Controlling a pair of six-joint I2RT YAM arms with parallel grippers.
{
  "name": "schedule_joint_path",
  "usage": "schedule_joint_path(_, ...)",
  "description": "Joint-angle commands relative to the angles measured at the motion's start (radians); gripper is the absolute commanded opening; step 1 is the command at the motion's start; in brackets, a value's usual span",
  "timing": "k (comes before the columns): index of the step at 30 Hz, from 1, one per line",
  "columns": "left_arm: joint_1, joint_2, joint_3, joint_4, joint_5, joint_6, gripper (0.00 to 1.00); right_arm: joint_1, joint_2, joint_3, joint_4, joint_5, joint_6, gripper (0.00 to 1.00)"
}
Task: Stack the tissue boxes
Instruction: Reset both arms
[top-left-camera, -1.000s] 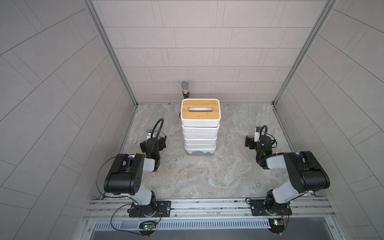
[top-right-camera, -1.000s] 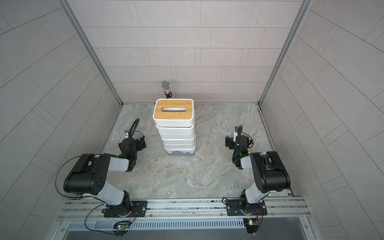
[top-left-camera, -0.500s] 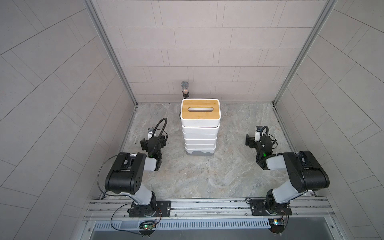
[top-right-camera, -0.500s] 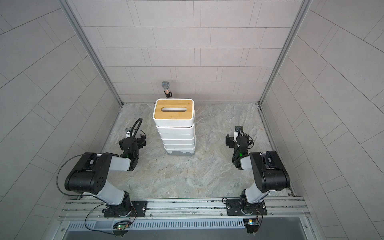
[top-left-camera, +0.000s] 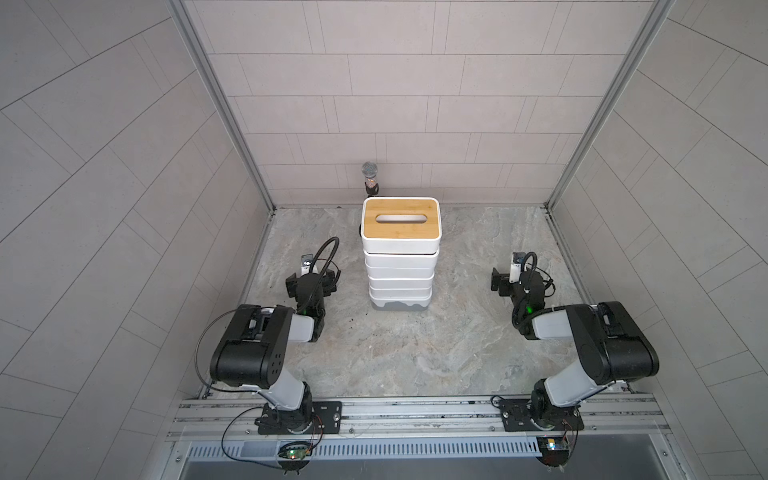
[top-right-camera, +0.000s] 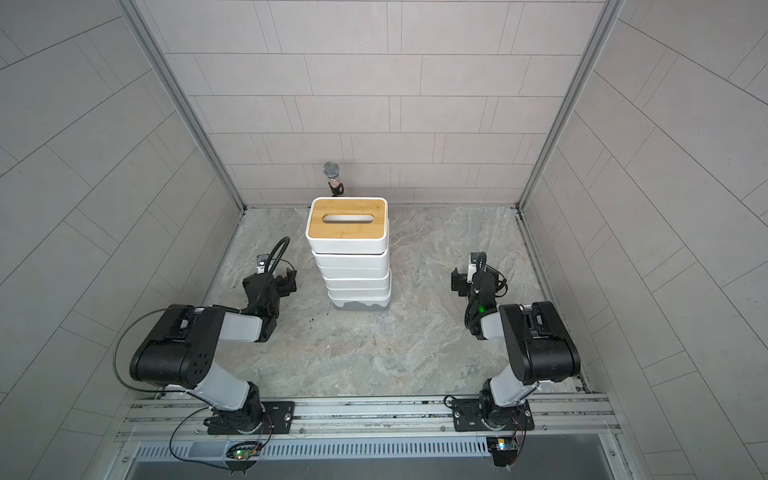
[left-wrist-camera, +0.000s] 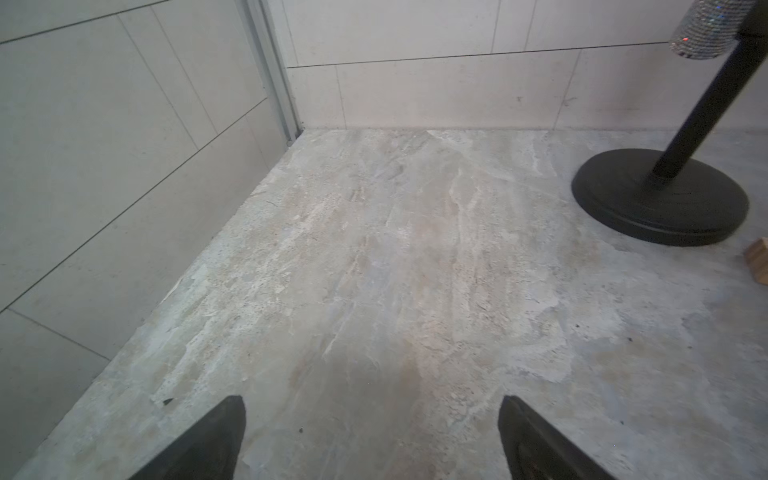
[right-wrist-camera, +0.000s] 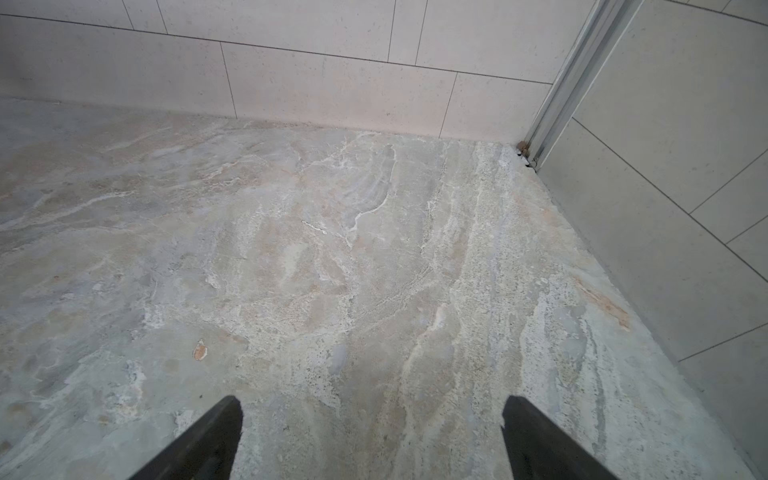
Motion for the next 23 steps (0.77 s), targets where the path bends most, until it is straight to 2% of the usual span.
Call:
schedule_joint_path(1,0.005,-0.005,0.002,0.012,0.127,0.036,1.0,0.005,0.01,-0.001,0.027,0.005,-0.014,0.99)
schedule_joint_path(3,0.008,0.012,0.042,-0.043,-0.084,-0.04,1.0,0.004,0.01,-0.001,0.027,0.005,-0.015,0.99)
schedule_joint_path(6,0.006,0.007,0.016,0.001,-0.136,-0.055,1.0,0.004,0.01,-0.001,0.027,0.004,-0.014,0.99)
schedule_joint_path(10,0.002,0.008,0.013,0.015,-0.121,-0.043,1.0,0.003,0.01,-0.001,0.027,0.005,-0.013,0.99)
schedule_joint_path(13,-0.005,0.009,0.031,-0.019,-0.006,0.004,1.0,0.004,0.01,-0.001,0.027,0.004,-0.014,0.99)
schedule_joint_path(18,0.02,0.022,0.061,-0.071,0.036,-0.016,1.0,0.004,0.009,0.0,0.027,0.005,-0.014,0.99)
schedule_joint_path(23,0.017,-0.001,0.037,-0.049,0.055,-0.001,1.0,0.004,0.01,-0.002,0.027,0.005,-0.014,0.99)
